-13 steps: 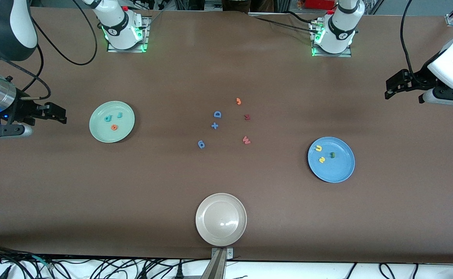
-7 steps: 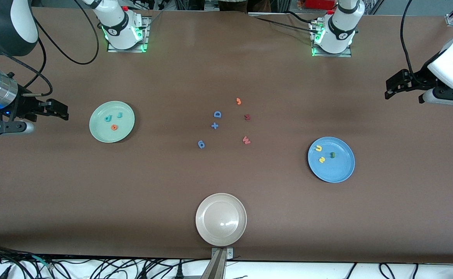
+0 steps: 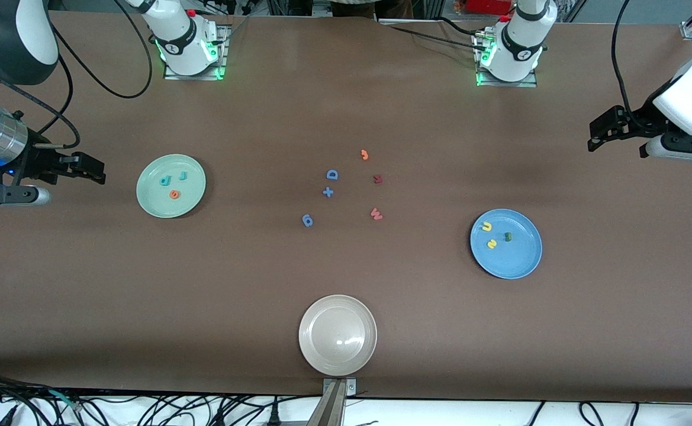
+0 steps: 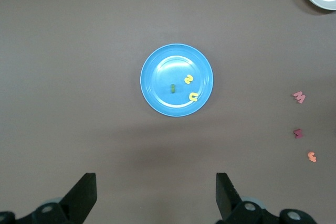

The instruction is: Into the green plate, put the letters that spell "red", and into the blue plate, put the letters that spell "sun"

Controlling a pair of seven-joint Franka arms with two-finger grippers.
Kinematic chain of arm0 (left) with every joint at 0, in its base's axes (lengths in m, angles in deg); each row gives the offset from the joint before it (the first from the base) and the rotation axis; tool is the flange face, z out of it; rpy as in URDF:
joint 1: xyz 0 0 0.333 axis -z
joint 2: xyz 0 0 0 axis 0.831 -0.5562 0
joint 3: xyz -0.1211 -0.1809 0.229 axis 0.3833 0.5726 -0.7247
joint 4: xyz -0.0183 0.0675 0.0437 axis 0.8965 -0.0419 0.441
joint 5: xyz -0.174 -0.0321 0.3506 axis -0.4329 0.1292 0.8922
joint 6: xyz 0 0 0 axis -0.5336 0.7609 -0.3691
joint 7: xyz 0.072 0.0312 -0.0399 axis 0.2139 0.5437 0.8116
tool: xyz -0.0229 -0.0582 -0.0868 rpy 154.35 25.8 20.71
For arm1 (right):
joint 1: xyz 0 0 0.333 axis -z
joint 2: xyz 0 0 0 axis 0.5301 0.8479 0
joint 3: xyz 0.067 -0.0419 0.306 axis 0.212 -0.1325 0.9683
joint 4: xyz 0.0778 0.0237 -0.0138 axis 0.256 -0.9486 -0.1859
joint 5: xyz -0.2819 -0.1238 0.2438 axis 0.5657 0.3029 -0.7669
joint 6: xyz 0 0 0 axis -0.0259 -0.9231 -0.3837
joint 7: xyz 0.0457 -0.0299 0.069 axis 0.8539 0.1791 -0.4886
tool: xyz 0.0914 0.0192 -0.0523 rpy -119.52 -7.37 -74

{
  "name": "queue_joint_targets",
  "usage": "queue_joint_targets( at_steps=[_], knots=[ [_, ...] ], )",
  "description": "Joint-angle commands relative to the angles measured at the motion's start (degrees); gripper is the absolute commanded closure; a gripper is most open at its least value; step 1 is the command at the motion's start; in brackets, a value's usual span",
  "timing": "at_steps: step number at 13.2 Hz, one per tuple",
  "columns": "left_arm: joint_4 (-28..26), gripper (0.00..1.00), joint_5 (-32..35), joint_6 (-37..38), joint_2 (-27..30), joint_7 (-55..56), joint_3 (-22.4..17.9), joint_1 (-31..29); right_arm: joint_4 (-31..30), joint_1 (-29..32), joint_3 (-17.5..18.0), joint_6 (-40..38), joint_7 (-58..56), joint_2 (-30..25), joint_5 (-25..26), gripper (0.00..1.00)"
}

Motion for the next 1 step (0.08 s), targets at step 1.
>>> queue_joint_targets(
  at_steps=[1],
  knots=[
    [0.2,0.0,1.9,0.0,0.2,0.8,0.1,0.4,0.3,1.0,1.0,-1.2,0.6,-0.6,-0.8,0.01]
  ],
)
